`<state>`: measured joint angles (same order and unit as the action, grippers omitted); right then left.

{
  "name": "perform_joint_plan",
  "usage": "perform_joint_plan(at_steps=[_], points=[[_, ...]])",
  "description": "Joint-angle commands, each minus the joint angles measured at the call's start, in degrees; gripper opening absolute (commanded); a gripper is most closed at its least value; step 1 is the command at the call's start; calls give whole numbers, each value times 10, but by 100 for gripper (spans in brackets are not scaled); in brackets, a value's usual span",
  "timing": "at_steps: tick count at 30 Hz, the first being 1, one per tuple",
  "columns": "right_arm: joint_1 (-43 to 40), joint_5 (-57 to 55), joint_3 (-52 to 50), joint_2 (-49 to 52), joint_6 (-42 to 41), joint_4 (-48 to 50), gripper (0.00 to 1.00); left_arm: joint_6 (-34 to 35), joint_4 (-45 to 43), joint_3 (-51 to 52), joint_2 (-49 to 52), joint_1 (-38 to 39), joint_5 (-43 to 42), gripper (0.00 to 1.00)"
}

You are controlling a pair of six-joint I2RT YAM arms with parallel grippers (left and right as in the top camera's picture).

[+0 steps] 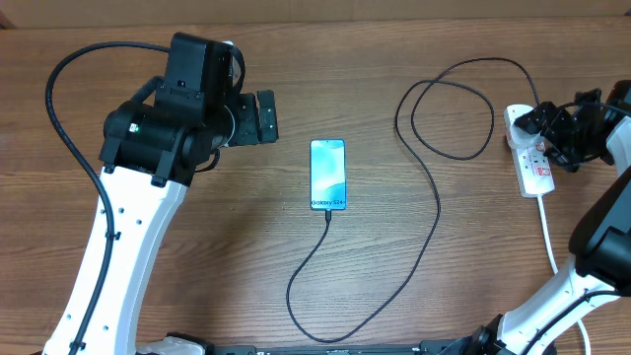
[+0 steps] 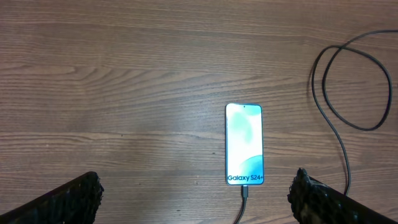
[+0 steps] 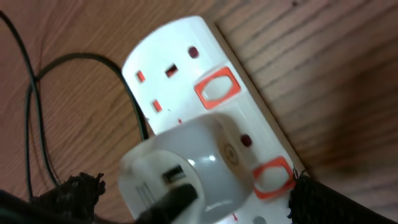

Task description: Plug charger to phone and switch on socket

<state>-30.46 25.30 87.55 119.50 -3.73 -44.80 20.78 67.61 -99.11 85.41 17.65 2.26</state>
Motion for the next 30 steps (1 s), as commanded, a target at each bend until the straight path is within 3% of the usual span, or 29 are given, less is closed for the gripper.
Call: perform_joint_plan(at_steps=[1, 30], points=[[8, 28, 10, 12, 14, 5, 100, -11, -1, -7, 4, 4, 7, 100], [26, -17, 17, 12, 21, 29, 100, -11, -1, -7, 4, 4, 8, 100]])
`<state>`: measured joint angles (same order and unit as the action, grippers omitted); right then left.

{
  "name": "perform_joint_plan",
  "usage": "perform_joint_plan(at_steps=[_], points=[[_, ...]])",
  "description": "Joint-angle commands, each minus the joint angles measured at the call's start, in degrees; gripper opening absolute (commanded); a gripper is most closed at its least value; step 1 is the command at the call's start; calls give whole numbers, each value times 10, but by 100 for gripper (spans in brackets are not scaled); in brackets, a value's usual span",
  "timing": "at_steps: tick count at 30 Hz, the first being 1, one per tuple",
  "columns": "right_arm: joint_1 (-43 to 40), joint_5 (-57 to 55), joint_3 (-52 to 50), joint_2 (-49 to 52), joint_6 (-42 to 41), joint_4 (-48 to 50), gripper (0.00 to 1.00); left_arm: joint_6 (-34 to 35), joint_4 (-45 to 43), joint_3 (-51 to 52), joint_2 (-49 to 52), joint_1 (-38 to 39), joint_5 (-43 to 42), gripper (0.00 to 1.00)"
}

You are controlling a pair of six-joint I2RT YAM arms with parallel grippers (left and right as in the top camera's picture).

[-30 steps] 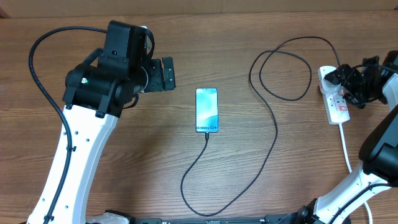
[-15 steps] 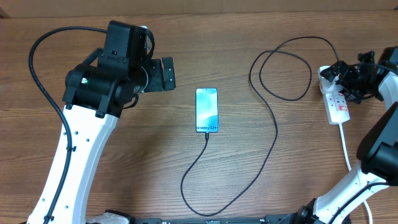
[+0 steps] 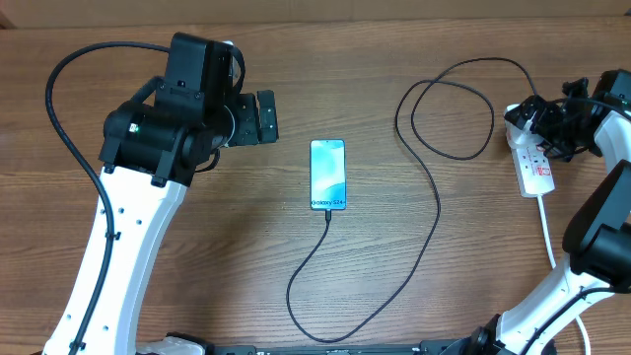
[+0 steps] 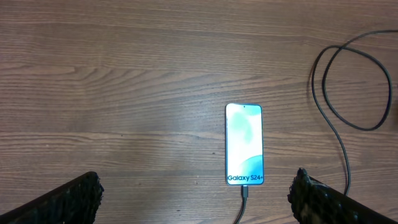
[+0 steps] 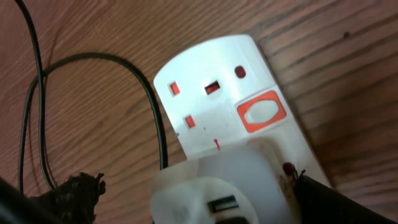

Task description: Plug charger to phone and switch on socket

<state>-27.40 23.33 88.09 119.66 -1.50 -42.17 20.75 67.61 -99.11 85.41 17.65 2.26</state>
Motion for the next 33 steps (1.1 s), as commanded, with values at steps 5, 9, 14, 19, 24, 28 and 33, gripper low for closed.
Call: perform_joint_plan(at_steps=[5, 9, 14, 19, 24, 28, 33], points=[[-16, 3, 25, 10, -2, -12, 100, -11, -1, -7, 4, 4, 7, 100], [-16, 3, 25, 10, -1, -21, 100, -11, -1, -7, 4, 4, 7, 100], [-14, 3, 25, 10, -1, -24, 100, -11, -1, -7, 4, 4, 7, 100], [-14, 19, 24, 10, -1, -25, 100, -11, -1, -7, 4, 4, 7, 100], [-14, 33, 20, 10, -1, -37, 100, -11, -1, -7, 4, 4, 8, 99], [-10, 33, 20, 10, -1, -55, 100, -11, -1, -7, 4, 4, 8, 100], [-1, 33, 20, 10, -1, -55, 100, -11, -1, -7, 4, 4, 7, 100]])
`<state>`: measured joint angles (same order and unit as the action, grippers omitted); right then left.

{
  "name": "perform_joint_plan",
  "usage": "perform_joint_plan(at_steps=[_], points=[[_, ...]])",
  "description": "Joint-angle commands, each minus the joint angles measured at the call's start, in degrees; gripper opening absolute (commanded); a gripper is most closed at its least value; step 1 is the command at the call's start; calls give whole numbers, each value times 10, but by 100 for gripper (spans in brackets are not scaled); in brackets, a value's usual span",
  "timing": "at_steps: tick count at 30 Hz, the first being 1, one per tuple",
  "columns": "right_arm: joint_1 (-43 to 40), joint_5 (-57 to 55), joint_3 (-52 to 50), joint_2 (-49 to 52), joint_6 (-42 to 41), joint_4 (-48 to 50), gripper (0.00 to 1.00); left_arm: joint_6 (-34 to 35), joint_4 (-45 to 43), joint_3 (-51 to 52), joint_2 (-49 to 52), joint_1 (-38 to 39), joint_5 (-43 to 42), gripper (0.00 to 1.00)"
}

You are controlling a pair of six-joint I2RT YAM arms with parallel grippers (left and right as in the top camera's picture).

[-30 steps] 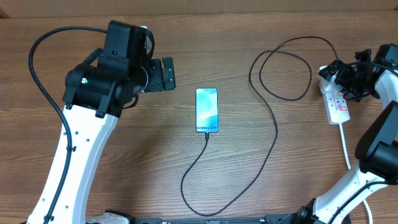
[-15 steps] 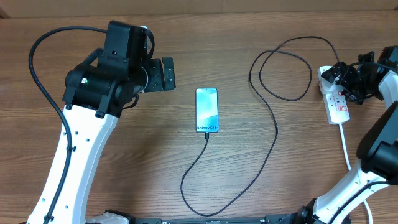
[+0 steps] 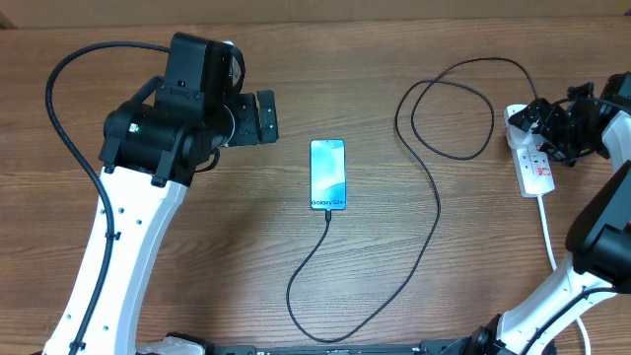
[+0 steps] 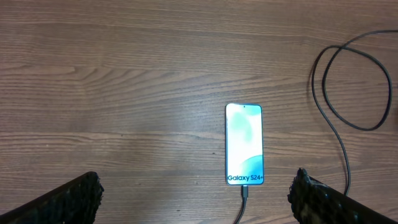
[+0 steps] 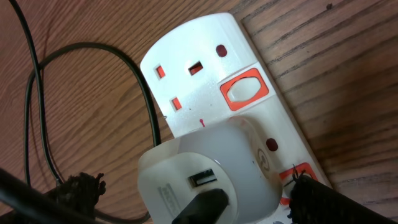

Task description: Plug charger to phone and switch on socket

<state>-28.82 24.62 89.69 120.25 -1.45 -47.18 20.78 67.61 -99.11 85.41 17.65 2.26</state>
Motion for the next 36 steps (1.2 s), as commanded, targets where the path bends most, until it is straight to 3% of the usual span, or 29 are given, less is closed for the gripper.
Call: perform_joint_plan(at_steps=[1, 36], points=[[14, 20, 4, 4, -2, -3, 100, -11, -1, -7, 4, 4, 7, 100], [26, 38, -61, 4, -2, 24, 100, -11, -1, -7, 4, 4, 8, 100]])
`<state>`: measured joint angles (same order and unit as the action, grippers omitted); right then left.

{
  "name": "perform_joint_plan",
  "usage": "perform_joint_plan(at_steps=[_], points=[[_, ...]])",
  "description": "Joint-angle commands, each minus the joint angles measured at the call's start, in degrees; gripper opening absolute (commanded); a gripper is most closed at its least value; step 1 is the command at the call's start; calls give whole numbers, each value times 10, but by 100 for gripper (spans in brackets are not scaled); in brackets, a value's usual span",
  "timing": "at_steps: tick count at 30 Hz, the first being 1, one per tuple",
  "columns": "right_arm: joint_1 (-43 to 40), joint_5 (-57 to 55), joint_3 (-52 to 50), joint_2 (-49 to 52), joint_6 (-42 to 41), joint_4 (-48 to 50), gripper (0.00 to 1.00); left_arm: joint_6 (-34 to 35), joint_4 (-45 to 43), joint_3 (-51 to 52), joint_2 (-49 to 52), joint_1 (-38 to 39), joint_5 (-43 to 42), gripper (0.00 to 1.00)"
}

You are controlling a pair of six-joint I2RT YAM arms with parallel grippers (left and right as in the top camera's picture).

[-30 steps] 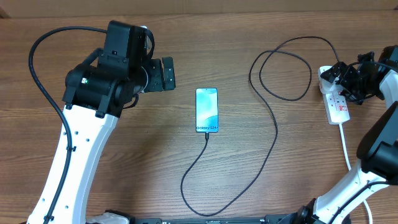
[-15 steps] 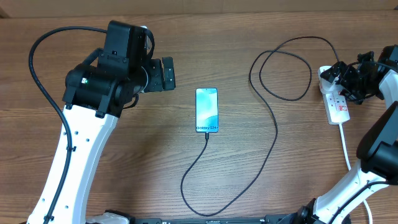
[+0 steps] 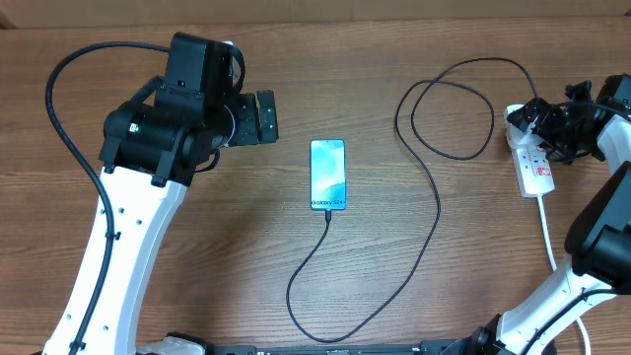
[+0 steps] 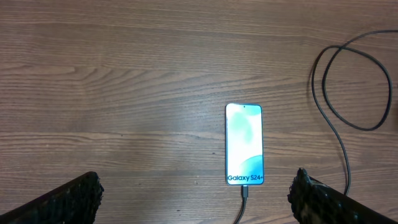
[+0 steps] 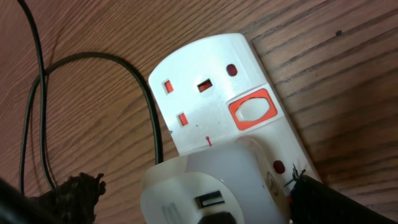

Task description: Plug charger to phone and switch on socket

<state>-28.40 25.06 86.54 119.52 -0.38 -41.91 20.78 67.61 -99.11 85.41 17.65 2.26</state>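
The phone (image 3: 327, 175) lies screen-up and lit at mid-table, with the black charger cable (image 3: 434, 197) plugged into its bottom edge (image 4: 246, 191). The cable runs to a white adapter (image 5: 211, 186) seated in the white power strip (image 5: 205, 93) at the far right. One red switch (image 5: 252, 112) shows beside the strip's free socket. My right gripper (image 5: 193, 196) is open, astride the adapter. Its right finger (image 5: 329, 199) rests on the strip where the adapter's switch lies hidden. My left gripper (image 4: 196, 193) hangs open above the phone.
The cable makes a big loop (image 3: 449, 108) at the back right and a long bend toward the front edge (image 3: 315, 316). The strip's white lead (image 3: 547, 227) runs toward the front right. The left arm (image 3: 128, 227) stands over the table's left side.
My right gripper has shifted slightly along the strip. The edge of the adapter's red switch that showed beside the right finger is now covered by it. Phone, cable and left arm are unchanged.
First my right gripper hovered over the strip with both red switches in sight. Then the adapter's switch was under the right finger, then its edge showed again, and now it is covered once more. The phone stayed plugged in and the left gripper open above it throughout.
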Motion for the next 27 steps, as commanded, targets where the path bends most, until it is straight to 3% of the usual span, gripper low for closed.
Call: perform_joint_plan(at_steps=[1, 27], points=[[22, 33, -29, 12, -13, -30, 100, -11, -1, -7, 4, 4, 8, 100], [21, 33, -28, 12, -22, -43, 100, -11, -1, -7, 4, 4, 7, 100]])
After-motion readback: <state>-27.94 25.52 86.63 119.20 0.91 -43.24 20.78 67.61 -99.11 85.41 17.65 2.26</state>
